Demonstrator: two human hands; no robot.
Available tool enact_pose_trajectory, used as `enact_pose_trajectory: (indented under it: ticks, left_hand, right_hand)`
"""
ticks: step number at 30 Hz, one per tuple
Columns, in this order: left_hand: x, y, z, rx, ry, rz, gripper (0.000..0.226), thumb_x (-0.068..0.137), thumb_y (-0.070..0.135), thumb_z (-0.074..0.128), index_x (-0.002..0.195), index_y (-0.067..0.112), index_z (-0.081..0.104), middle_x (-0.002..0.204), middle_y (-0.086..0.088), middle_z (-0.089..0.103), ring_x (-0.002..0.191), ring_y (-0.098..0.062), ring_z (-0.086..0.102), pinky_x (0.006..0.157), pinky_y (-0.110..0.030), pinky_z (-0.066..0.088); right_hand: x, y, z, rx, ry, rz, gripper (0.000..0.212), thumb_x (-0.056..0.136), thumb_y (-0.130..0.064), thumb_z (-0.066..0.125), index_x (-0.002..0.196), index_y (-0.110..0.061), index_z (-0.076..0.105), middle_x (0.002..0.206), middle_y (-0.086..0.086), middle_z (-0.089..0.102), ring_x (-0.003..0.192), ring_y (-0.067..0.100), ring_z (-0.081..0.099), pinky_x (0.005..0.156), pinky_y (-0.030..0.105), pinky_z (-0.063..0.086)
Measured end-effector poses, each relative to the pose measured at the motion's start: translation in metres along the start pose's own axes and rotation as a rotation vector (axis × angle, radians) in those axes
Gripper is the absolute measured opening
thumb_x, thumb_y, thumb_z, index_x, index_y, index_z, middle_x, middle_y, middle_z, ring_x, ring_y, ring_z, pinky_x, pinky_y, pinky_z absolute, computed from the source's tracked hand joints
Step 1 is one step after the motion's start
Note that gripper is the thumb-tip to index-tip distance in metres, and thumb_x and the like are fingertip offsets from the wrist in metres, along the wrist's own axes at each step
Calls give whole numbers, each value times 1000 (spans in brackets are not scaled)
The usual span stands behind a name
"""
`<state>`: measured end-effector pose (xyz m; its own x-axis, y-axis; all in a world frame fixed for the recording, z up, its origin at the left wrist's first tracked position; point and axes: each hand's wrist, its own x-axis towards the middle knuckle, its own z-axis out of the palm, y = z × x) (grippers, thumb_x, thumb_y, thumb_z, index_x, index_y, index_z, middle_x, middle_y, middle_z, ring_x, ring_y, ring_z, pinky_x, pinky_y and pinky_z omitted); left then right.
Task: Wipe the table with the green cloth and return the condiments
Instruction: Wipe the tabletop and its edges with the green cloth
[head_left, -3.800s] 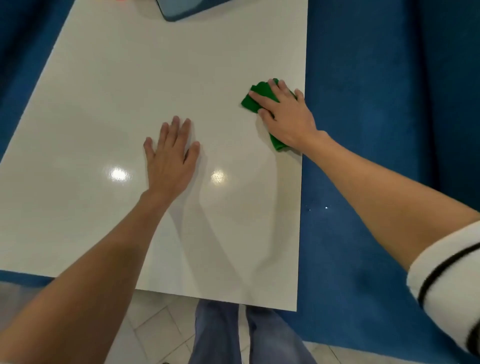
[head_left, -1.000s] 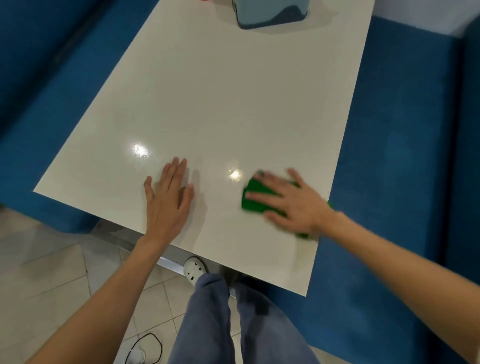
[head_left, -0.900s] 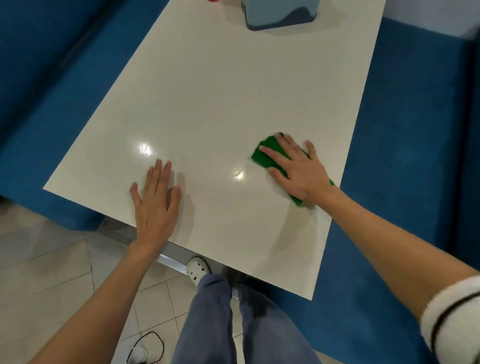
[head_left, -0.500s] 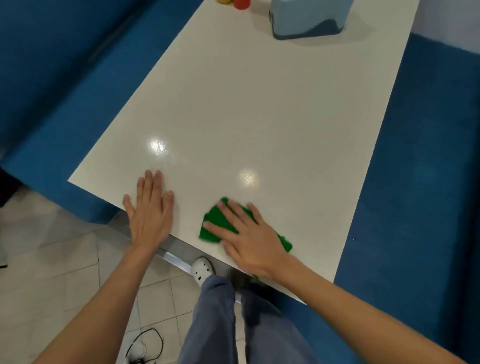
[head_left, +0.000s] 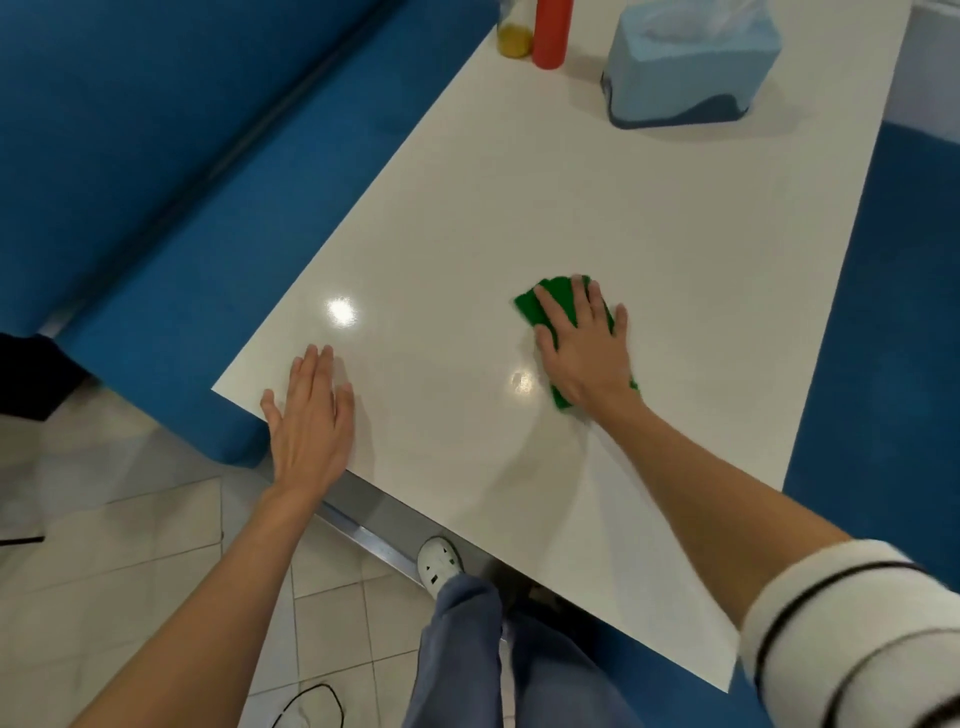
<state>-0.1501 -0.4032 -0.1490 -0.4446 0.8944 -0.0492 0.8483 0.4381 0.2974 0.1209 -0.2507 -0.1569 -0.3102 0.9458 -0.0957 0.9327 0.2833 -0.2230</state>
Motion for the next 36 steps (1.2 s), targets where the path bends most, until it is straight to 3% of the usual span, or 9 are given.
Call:
enact_pose_trajectory:
  ticks: [3,8,11,15,19,23,27,31,36]
  left_hand:
    - [10,-8,-2,-4,-16,-10,49,104,26,30,151,14,25,159,-3,22,147,-20,17,114,-53,7]
    - [31,-25,-9,-34,-31,-36,50,103,26,27,151,14,24,160,-3,19,147,-20,14,116,-52,4]
    - [46,-29,-11,-47,-40,-42,50,104,27,25,152,14,23,160,-3,18,147,-19,13,117,-52,3]
    - [61,-35,-12,-54,-44,4,48,104,27,25,151,14,26,160,-3,20,147,-19,15,116,-53,6]
    - [67,-49,-11,-38,-38,65,48,103,25,28,149,14,29,158,-3,24,146,-21,19,113,-54,14]
    - [68,-56,-14,-63,18,116,42,102,21,36,142,13,43,153,-3,36,141,-19,33,108,-46,25]
    - [75,-62,-31,-335,45,78,36,101,18,38,136,13,49,140,0,52,127,-17,49,105,-35,33]
    - [82,-67,-50,-554,105,-42,35,102,19,39,135,13,51,132,-1,58,121,-14,53,100,-21,37]
    - [90,-72,-60,-598,164,-58,28,100,16,40,123,21,55,111,2,68,98,-16,65,90,-40,51]
  right_hand:
    - [-13,-57,16,19,-11,8,54,97,-40,22,151,-32,17,159,13,10,146,27,3,115,51,3]
    - [-85,-134,43,44,-84,-413,55,93,-40,28,148,-33,29,155,14,24,144,32,20,114,53,17]
    - [-110,-137,50,2,-148,-670,53,97,-42,29,149,-35,22,158,10,18,146,28,12,116,51,11]
    - [-64,-108,36,-7,-214,-967,49,98,-44,31,146,-40,28,158,2,17,146,18,11,116,50,-1]
    - [16,-104,31,-30,-98,-708,50,94,-47,28,143,-42,34,156,0,26,144,15,22,114,53,10]
    - [74,-135,25,10,-63,-278,52,96,-47,19,148,-42,18,160,1,9,147,18,5,115,52,2]
    - [86,-192,34,58,-38,-9,53,99,-40,23,151,-35,13,160,8,3,147,24,-3,114,53,-2]
    - [58,-243,50,54,-77,-182,53,98,-40,28,150,-34,19,160,9,8,147,26,2,114,53,1]
    - [10,-256,63,10,-164,-583,56,92,-45,18,146,-37,27,158,7,17,146,26,11,114,54,7]
